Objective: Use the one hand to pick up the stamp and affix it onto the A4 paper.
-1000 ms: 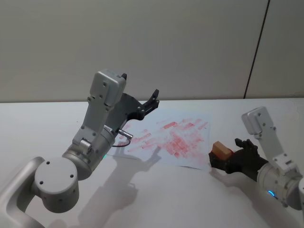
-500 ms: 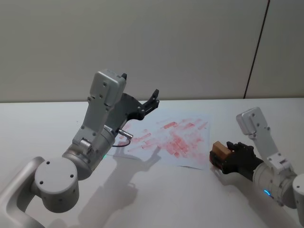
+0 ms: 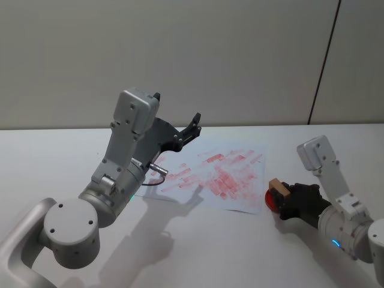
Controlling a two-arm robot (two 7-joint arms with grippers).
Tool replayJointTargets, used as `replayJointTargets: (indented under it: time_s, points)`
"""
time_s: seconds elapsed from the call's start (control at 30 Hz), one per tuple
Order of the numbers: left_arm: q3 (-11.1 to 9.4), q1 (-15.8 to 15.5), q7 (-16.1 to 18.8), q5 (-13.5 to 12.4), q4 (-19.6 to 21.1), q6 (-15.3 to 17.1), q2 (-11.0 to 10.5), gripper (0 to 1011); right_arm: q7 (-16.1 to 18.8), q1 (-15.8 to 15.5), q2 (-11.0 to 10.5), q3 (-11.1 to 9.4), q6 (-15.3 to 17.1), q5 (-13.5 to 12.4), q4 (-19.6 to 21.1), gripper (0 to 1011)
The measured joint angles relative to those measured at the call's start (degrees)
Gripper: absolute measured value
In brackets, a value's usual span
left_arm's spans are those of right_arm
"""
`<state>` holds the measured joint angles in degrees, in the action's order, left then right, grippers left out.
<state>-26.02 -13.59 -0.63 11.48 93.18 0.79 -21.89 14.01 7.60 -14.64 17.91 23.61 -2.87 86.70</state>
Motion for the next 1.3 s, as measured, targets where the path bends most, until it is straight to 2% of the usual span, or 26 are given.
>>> replayJointTargets:
  time_s: [0.4,0.67,0.83,1.03,1.3]
  points:
    - [0.0,0.0,0.0,0.0,0.0,0.0,0.0,1001,-0.95,0.36,0.71,-0.1,-2.88,-1.25,0.56,220]
    - [0.0,0.0,0.0,0.0,0.0,0.0,0.0,1001,-0.66,2.5,3.13,0.71,-5.3,-2.69,0.62,220]
    - [0.0,0.0,0.0,0.0,0.0,0.0,0.0,1001,-0.06,3.9,4.57,1.38,-5.34,-2.81,-0.2,221]
    - [0.0,0.0,0.0,0.0,0.0,0.0,0.0,1002,0.79,5.62,6.13,2.33,-4.29,-1.41,-2.21,221]
    - [0.0,0.0,0.0,0.0,0.0,0.0,0.0,1001,1.71,7.68,7.8,3.64,-2.66,2.11,-6.37,220]
